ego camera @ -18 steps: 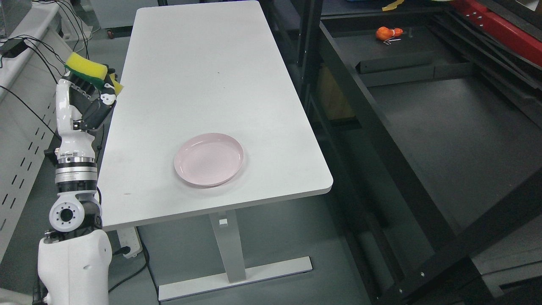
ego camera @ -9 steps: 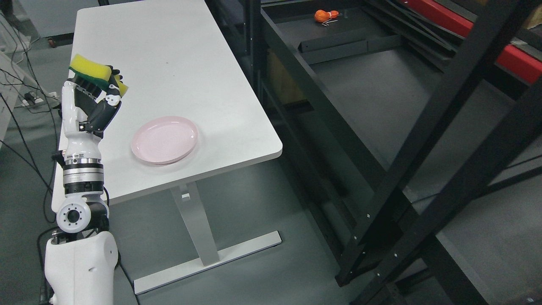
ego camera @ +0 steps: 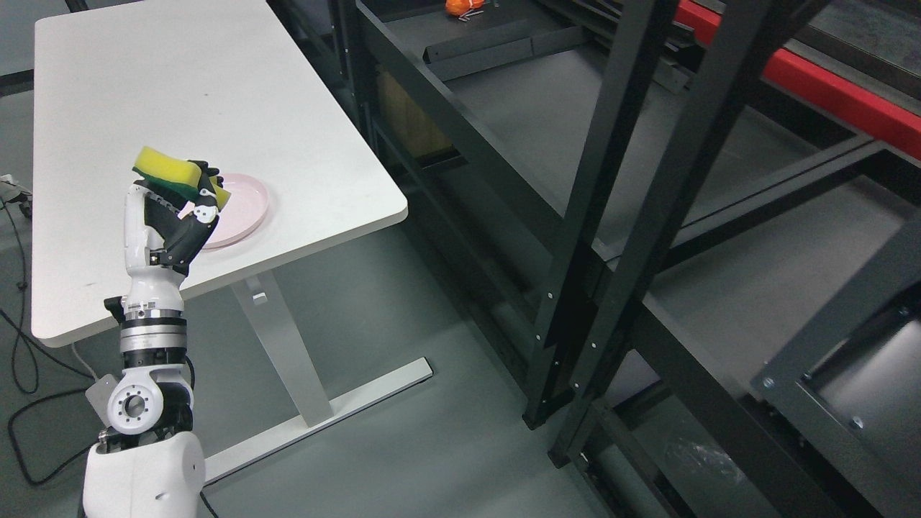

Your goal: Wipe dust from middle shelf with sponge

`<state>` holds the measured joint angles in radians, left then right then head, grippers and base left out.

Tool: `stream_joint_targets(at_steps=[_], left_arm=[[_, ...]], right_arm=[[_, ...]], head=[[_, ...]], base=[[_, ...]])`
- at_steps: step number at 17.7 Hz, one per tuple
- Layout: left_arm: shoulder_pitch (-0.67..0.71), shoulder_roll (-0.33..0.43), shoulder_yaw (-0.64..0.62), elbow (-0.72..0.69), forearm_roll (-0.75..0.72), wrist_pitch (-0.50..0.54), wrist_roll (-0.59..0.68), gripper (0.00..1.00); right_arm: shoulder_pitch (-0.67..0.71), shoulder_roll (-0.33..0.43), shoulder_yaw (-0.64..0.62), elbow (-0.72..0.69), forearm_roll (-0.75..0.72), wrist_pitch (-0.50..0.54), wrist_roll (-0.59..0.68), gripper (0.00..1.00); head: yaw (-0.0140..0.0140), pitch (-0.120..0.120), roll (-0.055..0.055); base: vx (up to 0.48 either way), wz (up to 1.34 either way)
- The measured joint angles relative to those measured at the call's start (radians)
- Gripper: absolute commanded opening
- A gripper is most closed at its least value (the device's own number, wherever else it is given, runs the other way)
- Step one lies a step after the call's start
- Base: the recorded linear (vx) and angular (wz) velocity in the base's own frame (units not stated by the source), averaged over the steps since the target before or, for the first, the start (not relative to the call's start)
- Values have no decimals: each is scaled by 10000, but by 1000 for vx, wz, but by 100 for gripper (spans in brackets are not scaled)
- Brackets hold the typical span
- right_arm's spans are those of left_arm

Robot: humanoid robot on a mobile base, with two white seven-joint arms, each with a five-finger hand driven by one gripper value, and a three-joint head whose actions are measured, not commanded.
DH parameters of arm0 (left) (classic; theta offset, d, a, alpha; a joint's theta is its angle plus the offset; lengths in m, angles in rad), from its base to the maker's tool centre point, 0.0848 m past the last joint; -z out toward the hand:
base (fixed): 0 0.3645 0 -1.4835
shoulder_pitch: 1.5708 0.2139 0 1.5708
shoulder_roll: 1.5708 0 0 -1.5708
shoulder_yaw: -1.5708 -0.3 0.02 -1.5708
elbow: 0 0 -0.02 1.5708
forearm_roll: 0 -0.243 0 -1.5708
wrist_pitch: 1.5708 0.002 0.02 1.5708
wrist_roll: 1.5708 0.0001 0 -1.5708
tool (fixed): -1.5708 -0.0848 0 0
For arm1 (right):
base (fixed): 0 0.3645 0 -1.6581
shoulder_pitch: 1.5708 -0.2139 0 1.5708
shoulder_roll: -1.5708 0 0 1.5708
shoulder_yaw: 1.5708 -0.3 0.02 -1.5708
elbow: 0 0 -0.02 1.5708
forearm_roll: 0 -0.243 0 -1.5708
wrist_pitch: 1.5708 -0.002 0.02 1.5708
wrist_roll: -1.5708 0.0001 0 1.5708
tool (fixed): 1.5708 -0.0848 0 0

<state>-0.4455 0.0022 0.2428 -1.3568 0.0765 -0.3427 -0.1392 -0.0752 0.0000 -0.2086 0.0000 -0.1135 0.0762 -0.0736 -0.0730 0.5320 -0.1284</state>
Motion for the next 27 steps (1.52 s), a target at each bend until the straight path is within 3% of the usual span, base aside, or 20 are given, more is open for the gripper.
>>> stream_joint_targets(at_steps=[7, 14, 19, 27], left_arm=[[307, -11, -388, -468, 49, -48, -41, 0], [-171, -15, -2154, -1261, -742, 3, -1326, 0], [-2634, -19, -3975, -1613, -2573, 43, -2943, 0], [-8889, -21, -6828, -1036, -4386, 141, -5139, 0]], right_arm=[[0, 0, 0, 0, 0, 0, 0, 100], [5, 0, 0, 0, 0, -4, -2, 100], [6, 0, 0, 1, 0, -3, -4, 100], [1, 0, 0, 0, 0, -4, -9, 100]], head=[[0, 0, 0], [0, -1, 0], [0, -1, 0], [0, -3, 0]], base=[[-252, -402], [-202, -668], [-130, -726], [-39, -553]])
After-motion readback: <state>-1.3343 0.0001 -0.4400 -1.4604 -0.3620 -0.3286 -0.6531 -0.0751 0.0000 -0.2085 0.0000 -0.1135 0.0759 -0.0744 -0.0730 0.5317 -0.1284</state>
